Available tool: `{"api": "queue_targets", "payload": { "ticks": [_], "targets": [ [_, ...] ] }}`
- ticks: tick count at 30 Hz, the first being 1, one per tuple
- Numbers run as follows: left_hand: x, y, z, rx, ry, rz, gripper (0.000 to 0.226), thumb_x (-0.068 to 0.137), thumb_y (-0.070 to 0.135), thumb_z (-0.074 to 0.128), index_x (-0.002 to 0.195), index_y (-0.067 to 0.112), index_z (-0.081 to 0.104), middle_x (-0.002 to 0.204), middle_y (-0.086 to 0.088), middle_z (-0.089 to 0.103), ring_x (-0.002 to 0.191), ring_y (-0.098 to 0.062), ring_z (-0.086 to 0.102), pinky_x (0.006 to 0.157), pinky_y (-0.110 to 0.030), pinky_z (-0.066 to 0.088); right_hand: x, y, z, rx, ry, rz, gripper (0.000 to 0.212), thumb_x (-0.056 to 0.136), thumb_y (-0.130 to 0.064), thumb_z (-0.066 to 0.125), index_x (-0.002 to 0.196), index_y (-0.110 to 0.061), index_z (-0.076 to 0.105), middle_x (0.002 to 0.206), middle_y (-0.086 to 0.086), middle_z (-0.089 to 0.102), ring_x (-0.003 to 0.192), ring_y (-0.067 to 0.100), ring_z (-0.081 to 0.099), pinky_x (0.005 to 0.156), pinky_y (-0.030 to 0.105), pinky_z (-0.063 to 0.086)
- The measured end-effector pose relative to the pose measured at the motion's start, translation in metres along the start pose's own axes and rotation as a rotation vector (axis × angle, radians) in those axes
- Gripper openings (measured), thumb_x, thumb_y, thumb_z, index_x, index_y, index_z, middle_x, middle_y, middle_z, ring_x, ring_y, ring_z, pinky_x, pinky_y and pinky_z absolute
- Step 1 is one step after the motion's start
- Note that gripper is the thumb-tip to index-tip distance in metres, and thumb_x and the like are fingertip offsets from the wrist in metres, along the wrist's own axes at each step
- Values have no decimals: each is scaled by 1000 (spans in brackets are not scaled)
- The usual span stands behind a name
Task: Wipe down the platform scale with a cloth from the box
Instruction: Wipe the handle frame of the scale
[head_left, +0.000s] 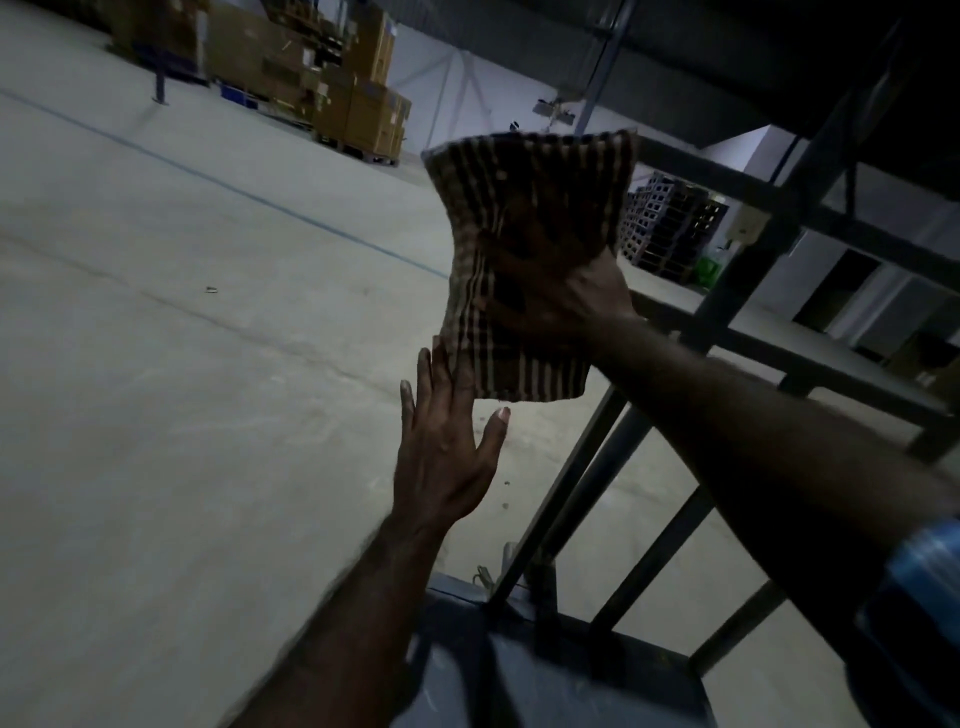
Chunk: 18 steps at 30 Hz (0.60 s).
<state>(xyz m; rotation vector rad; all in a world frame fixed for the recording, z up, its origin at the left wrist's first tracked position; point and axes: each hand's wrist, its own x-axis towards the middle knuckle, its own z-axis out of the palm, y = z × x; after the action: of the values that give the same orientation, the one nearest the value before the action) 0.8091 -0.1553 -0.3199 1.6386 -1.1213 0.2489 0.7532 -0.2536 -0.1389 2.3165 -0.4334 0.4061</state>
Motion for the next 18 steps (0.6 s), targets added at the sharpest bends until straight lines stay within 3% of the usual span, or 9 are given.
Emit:
{"api": "queue_targets", "payload": {
  "ticks": [2,6,7,9,11,13,15,17,18],
  "targets": [
    [-9,-8,1,6,-6,-38,76,94,49,33,154,19,-3,161,0,-11,149,-16,-13,121,-43,-3,-3,-7,10,-69,26,-38,70,90,-67,35,146,-25,37,161,16,18,144,41,13,109,60,28],
    [-38,-30,5,69,-74,-100,78,91,50,32,154,21,-3,162,-1,-11,149,-15,-13,120,-44,-2,-15,-31,31,-192,143,-184,63,90,-56,40,135,-13,54,152,24,34,140,43,17,114,51,-3],
    [-45,-35,6,63,-100,-111,78,90,50,30,154,21,-4,162,0,-11,149,-15,-13,121,-45,-1,-20,-39,43,-199,94,-216,60,91,-53,42,131,-11,57,150,24,39,138,44,23,116,53,1],
    [-58,-41,7,46,-140,-167,77,88,51,23,153,23,-7,159,3,-15,148,-14,-15,121,-47,0,-38,-56,65,-123,-125,-277,47,91,-41,53,125,-10,62,142,22,50,131,43,42,112,59,28],
    [-68,-44,6,33,-151,-223,74,86,50,16,151,25,-11,156,6,-18,146,-12,-17,121,-47,0,-54,-69,73,41,-206,-228,47,93,-43,53,127,-11,60,134,18,57,120,37,55,96,54,47],
    [-73,-47,4,30,-143,-241,72,87,49,14,150,26,-11,155,7,-18,145,-10,-16,121,-46,-2,-60,-77,62,169,0,-178,67,94,-55,51,136,-3,53,140,21,51,122,30,53,103,49,43],
    [-75,-52,3,26,-140,-246,66,91,44,18,149,30,-12,155,8,-17,146,-10,-15,120,-44,-4,-55,-85,42,221,-91,-172,65,96,-42,52,142,3,41,149,22,39,135,32,41,112,41,30],
    [-77,-56,3,15,-128,-232,67,94,37,26,149,31,-12,156,8,-16,148,-12,-13,120,-43,-5,-54,-90,42,525,-91,21,68,90,-47,48,141,-3,45,149,19,42,136,34,40,113,40,31],
    [-79,-60,3,17,-116,-227,67,95,36,28,150,31,-11,157,8,-15,148,-13,-12,120,-43,-5,-56,-94,48,464,-58,59,62,90,-44,54,138,-5,50,145,17,47,132,33,44,110,38,34]
  ]
}}
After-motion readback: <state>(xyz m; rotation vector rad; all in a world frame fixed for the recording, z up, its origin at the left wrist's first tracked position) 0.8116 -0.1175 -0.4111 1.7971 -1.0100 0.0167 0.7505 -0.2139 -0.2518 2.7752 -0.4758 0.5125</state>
